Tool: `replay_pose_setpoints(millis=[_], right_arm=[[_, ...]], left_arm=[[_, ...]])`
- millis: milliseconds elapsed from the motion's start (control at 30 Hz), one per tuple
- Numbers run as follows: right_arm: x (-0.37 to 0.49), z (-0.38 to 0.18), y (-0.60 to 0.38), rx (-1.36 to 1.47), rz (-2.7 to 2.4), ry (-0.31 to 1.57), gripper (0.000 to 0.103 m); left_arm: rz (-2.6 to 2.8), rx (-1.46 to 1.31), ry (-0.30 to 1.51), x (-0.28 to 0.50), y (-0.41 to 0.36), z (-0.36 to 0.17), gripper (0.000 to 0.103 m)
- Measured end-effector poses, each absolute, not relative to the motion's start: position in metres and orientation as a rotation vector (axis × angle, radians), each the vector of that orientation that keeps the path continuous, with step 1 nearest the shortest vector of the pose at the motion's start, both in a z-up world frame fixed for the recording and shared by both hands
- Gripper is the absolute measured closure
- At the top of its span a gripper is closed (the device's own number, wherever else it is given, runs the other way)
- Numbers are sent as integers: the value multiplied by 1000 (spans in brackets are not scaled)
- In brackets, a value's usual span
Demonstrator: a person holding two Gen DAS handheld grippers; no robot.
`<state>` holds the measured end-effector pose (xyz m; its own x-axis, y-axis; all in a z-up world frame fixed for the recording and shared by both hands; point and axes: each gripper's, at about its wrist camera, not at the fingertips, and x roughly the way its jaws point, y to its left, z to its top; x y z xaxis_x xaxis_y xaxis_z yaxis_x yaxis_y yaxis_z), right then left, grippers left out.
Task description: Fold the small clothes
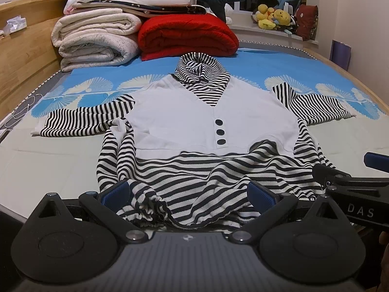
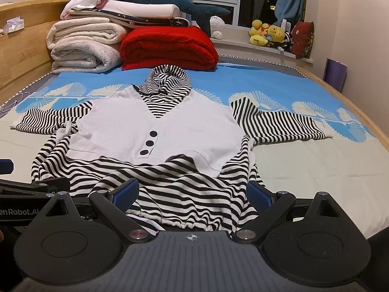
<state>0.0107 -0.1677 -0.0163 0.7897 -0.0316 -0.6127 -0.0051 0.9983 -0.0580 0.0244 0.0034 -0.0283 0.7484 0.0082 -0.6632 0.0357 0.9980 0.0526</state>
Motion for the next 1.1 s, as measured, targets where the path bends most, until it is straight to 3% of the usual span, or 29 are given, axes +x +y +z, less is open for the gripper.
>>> replay_pose_setpoints(millis=[367,633,767,933,1100], right_arm=[[11,-17,-169,-42,6,660,10],[25,28,-216,69,22,515,27],[57,51,-263,26,62,490,30],[99,30,-302,9,36,598,51],[125,-32,-314,84,-6,852,68]], left_arm=[[-11,68,726,25,3,-29,0],[29,80,630,56,49,9,0],[33,115,598,93,92,19,0],[98,-40,738,143,142,-8,1],[58,-225,972,172,158,-49,14]])
